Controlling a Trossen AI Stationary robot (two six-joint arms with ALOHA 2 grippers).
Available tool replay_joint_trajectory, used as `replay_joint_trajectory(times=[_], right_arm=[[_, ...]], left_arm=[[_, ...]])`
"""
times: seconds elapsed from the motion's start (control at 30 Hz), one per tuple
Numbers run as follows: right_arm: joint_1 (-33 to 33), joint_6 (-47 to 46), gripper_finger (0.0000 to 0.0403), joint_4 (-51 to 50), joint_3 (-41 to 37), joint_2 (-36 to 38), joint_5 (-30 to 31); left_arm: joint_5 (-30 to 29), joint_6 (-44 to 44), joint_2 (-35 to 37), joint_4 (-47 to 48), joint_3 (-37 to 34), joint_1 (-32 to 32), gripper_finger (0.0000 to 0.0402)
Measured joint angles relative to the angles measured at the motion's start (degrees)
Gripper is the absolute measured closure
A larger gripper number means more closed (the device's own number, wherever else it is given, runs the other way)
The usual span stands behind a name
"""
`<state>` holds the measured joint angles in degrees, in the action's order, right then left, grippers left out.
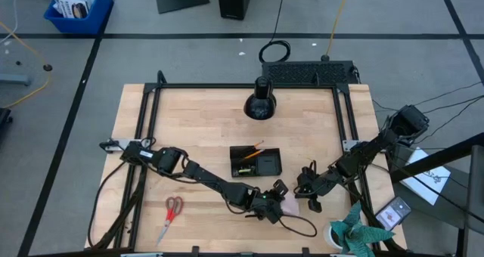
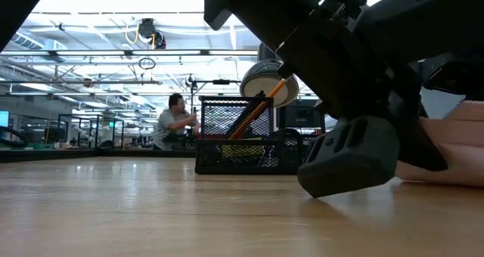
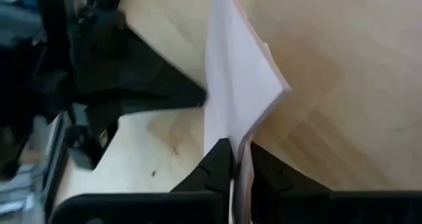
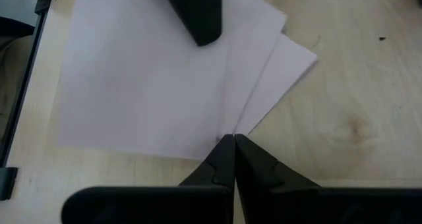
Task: Pick and place office supplies into organizer
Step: Put the pink sticky note into the black desk organizer
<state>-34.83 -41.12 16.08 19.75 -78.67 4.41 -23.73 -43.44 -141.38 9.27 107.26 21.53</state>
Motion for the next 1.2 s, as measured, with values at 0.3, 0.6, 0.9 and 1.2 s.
replay_joint_trajectory(times=[0.3, 0.6, 0.9, 1.2], right_arm=[[-0.02, 0.02, 0.0403, 0.41, 0.0, -0.02, 0.08], [-0.07, 0.21, 0.0403, 0.71, -0.02, -0.04, 1.4], [-0.28, 0.02, 0.0403, 1.28, -0.07, -0.07, 3.32], [-0.28, 0.26, 0.0403, 1.59, -0.07, -0.07, 3.29]], left_arm=[[-11.95, 0.44, 3.54, -0.67, -0.14, 1.6, 0.0395], [-19.97, 5.12, 10.94, 4.02, 0.05, 1.85, 0.0368], [-22.77, 22.7, 12.7, 22.96, 0.11, -3.22, 0.0395], [-16.46, 33.24, 12.7, 28.89, 0.11, -6.82, 0.0368]])
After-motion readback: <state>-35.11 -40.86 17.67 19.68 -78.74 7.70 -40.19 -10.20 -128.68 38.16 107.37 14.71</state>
